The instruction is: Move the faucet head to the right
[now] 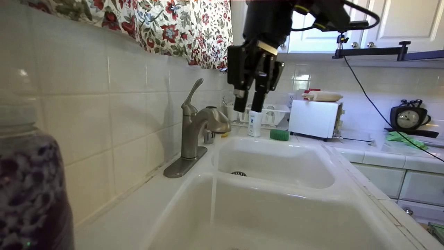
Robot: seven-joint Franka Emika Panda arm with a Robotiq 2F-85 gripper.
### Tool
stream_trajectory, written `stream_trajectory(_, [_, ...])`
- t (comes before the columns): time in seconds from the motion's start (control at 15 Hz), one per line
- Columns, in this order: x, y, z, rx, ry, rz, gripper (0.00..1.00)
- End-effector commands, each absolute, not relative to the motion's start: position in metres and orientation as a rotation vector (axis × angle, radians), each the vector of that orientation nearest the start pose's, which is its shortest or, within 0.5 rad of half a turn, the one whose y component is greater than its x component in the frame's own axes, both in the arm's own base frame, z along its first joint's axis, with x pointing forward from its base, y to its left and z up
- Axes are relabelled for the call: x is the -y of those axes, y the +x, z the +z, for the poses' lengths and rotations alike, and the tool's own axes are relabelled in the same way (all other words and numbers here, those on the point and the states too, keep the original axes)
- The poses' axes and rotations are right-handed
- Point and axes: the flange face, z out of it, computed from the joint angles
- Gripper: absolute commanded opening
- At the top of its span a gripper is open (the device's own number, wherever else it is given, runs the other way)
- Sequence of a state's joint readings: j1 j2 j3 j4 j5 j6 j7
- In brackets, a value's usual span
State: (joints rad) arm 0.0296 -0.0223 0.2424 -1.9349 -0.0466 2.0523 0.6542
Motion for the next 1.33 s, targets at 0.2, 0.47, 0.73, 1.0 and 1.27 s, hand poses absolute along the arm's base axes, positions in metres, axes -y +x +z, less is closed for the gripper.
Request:
stream_trajectory(0.2, [-0.188,0.618,0.515,-0.628,-3.052,-0.358,0.02])
stream_trajectory(0.47, [-0.195,0.635,0.508,-0.661,-3.088,-0.374,0.0])
stream_trajectory(0.73, [-0.193,0.645,0.498,-0.684,-3.13,-0.393,0.0])
stream_trajectory(1.0, [-0.187,0.647,0.494,-0.706,-3.182,-0.356,0.0])
stream_trajectory(1.27, [-0.18,0.642,0.49,-0.74,-3.218,-0.268,0.0])
